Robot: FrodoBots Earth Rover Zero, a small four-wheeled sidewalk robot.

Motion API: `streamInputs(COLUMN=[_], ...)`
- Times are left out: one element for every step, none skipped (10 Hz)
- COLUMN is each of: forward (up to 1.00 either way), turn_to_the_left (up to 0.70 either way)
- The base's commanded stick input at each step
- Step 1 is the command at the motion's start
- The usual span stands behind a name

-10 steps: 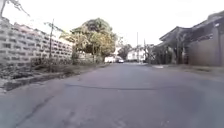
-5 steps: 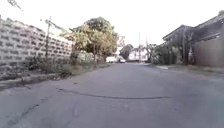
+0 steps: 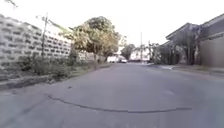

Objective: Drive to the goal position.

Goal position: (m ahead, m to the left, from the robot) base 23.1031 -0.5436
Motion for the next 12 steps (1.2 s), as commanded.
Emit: streamInputs(forward=[1.00, 1.00, 1.00, 1.00, 1.00, 1.00, 1.00, 1.00, 1.00, 1.00, 1.00, 1.00], turn_to_the_left=[0.00, 0.00, 0.00, 0.00, -0.16, -0.39, -0.36, -0.18, 0.00, 0.00, 0.00, 0.00])
